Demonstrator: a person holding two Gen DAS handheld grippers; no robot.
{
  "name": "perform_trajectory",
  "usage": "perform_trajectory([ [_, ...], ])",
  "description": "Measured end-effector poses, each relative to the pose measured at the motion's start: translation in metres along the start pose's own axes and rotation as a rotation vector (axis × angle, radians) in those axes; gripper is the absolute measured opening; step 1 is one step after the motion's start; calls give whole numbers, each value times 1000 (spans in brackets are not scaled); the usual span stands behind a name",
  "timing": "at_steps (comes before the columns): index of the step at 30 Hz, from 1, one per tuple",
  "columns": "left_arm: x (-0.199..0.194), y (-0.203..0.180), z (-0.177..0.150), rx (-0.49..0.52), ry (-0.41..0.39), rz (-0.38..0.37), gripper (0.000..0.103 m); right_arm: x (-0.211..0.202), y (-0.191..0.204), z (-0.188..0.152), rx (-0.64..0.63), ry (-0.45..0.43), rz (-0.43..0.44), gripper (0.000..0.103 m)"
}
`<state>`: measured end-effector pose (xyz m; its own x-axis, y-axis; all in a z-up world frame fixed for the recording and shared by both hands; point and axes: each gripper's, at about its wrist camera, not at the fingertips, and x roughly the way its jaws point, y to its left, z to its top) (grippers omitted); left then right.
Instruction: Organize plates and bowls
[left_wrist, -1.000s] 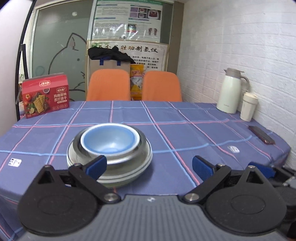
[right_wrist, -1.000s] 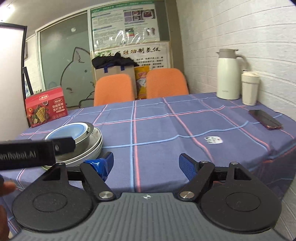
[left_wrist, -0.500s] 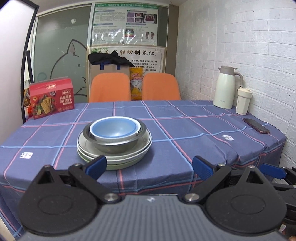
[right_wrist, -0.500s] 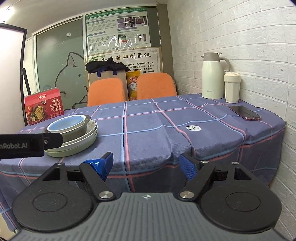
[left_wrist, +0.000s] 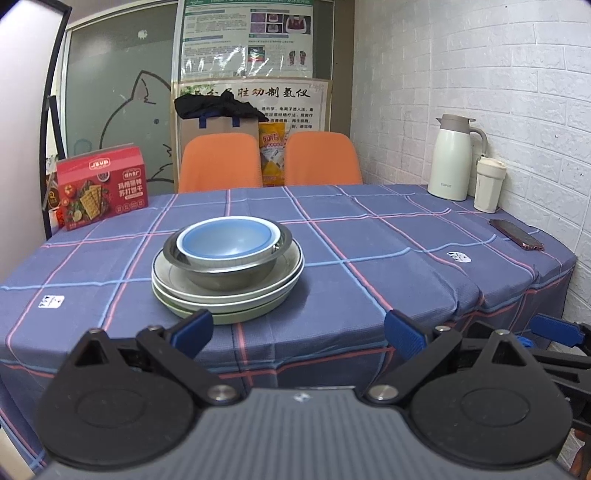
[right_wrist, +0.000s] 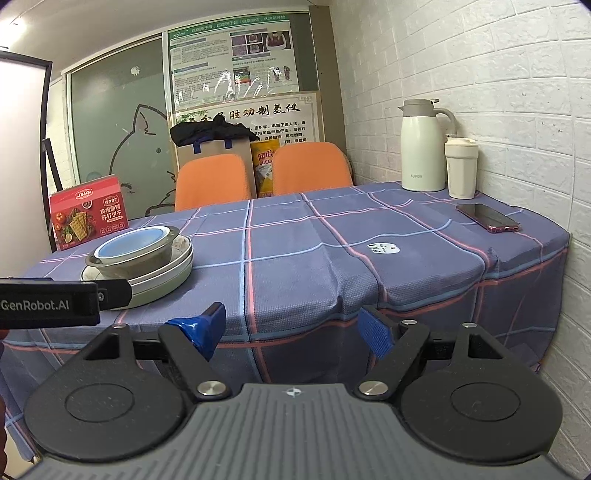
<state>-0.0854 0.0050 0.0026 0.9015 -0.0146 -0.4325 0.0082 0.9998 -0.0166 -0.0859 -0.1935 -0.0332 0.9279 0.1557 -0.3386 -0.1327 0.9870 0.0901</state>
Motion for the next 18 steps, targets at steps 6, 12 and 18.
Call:
perform_trajectory([
  [6,2,0,0,4,10,4,97,-1,2,0,4,3,27,66],
  [12,-2,-2,-2,34,-24,14,97,-2,5,0,1,0,39,66],
  [18,-7,-4,-2,43,-43,-10,97,-1,1,0,26,4,35,66],
])
